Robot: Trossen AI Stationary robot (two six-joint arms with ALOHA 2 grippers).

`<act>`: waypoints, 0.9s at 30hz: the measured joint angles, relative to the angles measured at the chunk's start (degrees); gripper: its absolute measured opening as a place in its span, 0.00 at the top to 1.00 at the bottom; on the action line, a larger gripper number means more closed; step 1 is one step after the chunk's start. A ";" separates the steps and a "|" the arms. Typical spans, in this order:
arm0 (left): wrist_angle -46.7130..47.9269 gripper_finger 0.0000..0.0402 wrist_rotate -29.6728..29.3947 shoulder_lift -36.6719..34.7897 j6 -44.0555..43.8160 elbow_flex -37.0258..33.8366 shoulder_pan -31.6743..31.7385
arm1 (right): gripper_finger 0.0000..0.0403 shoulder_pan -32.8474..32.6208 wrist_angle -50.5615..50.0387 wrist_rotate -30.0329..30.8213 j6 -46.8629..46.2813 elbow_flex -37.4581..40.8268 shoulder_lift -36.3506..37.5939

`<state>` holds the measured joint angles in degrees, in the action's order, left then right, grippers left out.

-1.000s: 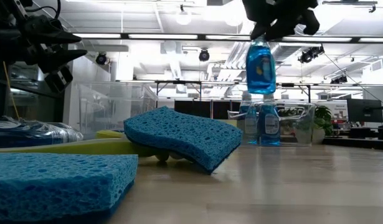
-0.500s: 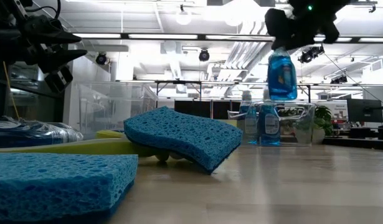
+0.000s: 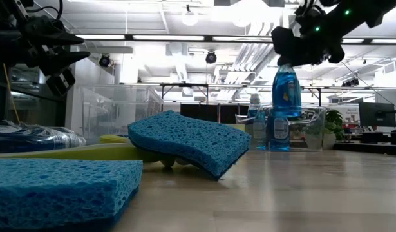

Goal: Pick & Place Kitchen Sink Supplies
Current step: Put the blue dishwasher liquid into the transparent bin

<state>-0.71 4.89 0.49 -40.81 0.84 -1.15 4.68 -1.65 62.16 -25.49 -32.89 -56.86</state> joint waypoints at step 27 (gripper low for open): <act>0.01 0.74 -0.01 0.00 -0.01 0.00 0.00 | 0.67 7.04 14.82 -2.34 -6.45 -0.08 -22.12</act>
<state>-0.70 4.89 0.49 -40.81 0.84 -1.15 11.72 13.17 59.82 -31.93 -32.97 -78.99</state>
